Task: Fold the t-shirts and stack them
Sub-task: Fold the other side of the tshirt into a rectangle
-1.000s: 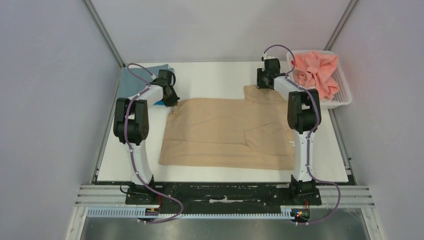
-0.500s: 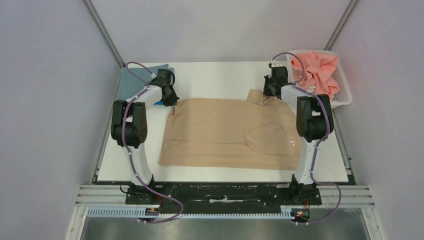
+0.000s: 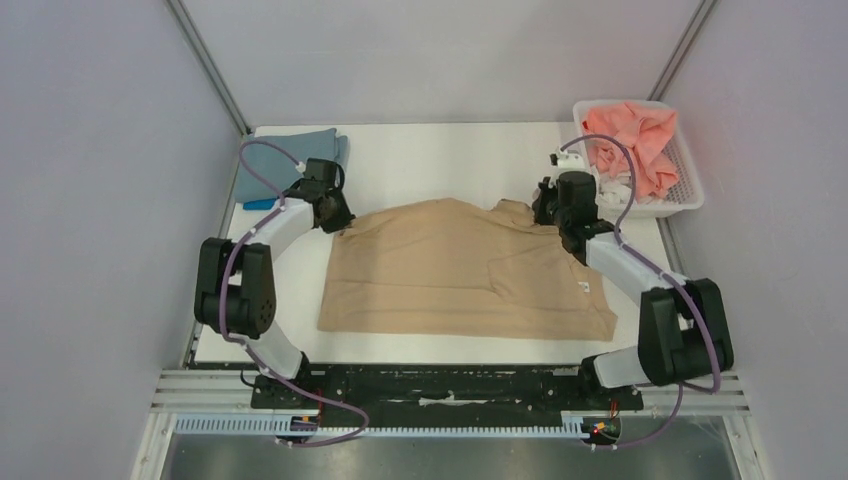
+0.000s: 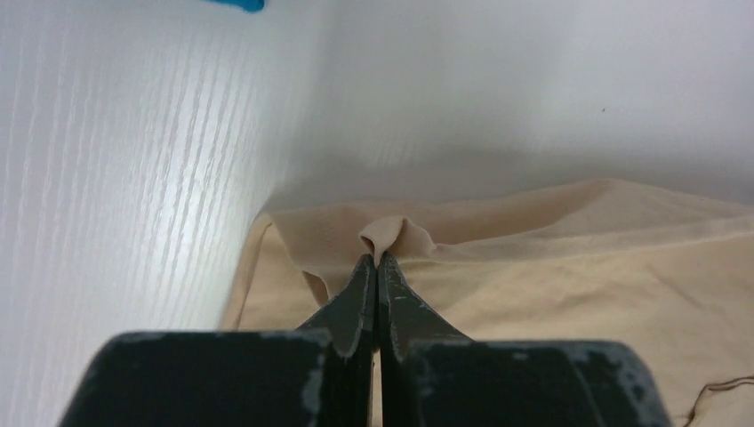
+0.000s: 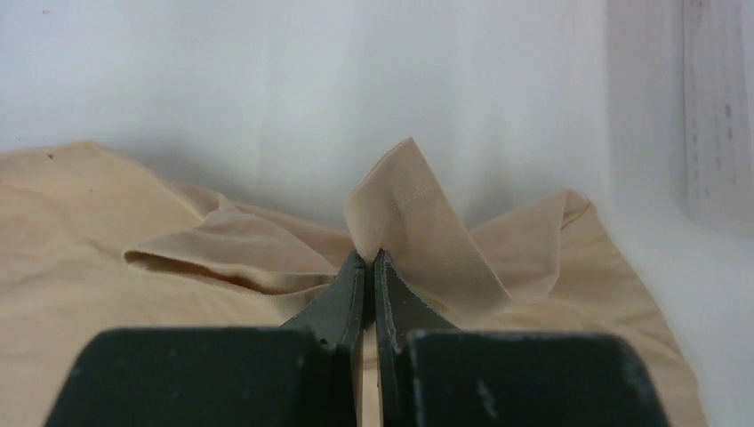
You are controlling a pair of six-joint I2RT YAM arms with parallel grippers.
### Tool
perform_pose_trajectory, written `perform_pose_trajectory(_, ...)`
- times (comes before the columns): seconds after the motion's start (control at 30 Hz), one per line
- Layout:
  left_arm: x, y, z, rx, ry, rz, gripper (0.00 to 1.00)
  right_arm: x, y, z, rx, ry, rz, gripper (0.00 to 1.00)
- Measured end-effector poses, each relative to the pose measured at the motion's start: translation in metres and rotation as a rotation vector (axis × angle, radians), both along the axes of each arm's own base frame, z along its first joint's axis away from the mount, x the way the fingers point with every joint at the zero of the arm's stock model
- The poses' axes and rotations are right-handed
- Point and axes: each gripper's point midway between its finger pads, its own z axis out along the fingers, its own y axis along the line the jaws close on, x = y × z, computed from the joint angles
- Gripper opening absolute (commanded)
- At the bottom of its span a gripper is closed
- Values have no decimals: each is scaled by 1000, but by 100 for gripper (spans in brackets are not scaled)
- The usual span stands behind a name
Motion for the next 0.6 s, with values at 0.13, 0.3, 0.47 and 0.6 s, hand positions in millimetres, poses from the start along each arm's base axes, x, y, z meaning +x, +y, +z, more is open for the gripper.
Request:
perform_pose_trajectory(0.13,-22,4,3,0,-11,0,2,-39,-6,9,-13,-28,-12,0)
perform_pose_trajectory(0.3,-40,8,9,2,-37,4,2,-75,-17,28,-18,-91,-26,0)
perform_pose_trajectory(0.47,-61,19,4,37,-41,29,2,-103,-23,24,-32,-87,-11,0)
perform_pose_trajectory(0.6,-68,24,4,51,-48,40,2,-121,-23,9,-34,-49,8,0)
